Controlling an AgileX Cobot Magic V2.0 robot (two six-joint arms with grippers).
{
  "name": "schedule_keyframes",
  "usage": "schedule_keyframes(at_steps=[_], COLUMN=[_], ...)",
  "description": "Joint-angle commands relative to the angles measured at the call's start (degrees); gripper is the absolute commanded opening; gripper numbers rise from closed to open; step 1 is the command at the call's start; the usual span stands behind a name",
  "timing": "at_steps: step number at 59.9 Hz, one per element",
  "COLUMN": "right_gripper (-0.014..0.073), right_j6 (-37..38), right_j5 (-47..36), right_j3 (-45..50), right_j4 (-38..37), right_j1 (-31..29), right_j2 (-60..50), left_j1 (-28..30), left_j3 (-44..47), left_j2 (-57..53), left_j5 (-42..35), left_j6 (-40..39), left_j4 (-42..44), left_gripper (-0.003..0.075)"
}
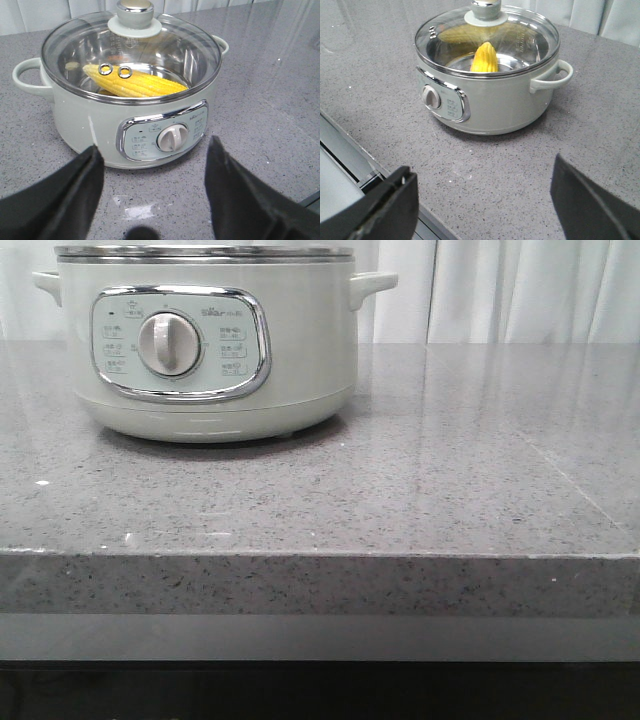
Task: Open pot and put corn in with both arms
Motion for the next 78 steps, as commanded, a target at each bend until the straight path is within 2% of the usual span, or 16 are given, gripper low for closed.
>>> schedule_keyframes(at_steps=[1,3,12,19,23,58,65,78], right_gripper=[0.0472,0.0426,0.0119,-0.0024,-0.0075,-0.0069,-0.0069,-0.0069], right_j6=[0.0,0.0,0.0,0.0,0.0,0.0,0.0,0.0], right_j5=[-4.9,-4.8,-4.6,-4.6,-4.6,-4.6,-4.6,-4.6], right_j3=[-1.5,-1.5,-1.5,-1.5,-1.5,-1.5,-1.5,-1.5], right_j4=[-0.4,-0.4,-0.4,-0.4,-0.4,-0.4,-0.4,-0.4], right_j1=[-0.4,-0.4,-0.4,-0.4,-0.4,-0.4,-0.4,-0.4], right_j2=[-0.3,-0.3,-0.3,-0.3,-0.3,0.0,0.0,0.1], left_j1=[-0.2,-0.2,-0.2,-0.2,-0.2,-0.3,4.8,20.5], left_j3=[-1.5,-1.5,-1.5,-1.5,-1.5,-0.2,4.3,18.4], left_j2=[-0.2,-0.2,-0.2,-0.2,-0.2,-0.7,-5.4,-23.2], left_j5=[-5.0,-5.0,-5.0,-5.0,-4.7,-5.7,-10.5,-14.9], left_j6=[-0.1,-0.1,-0.1,-0.1,-0.1,-0.1,-0.1,-0.1], left_j4=[-0.8,-0.8,-0.8,-0.8,-0.8,-0.8,-0.1,-4.1], left_gripper=[0.0335,0.03,0.0115,0.0006,-0.002,-0.002,-0.002,-0.002])
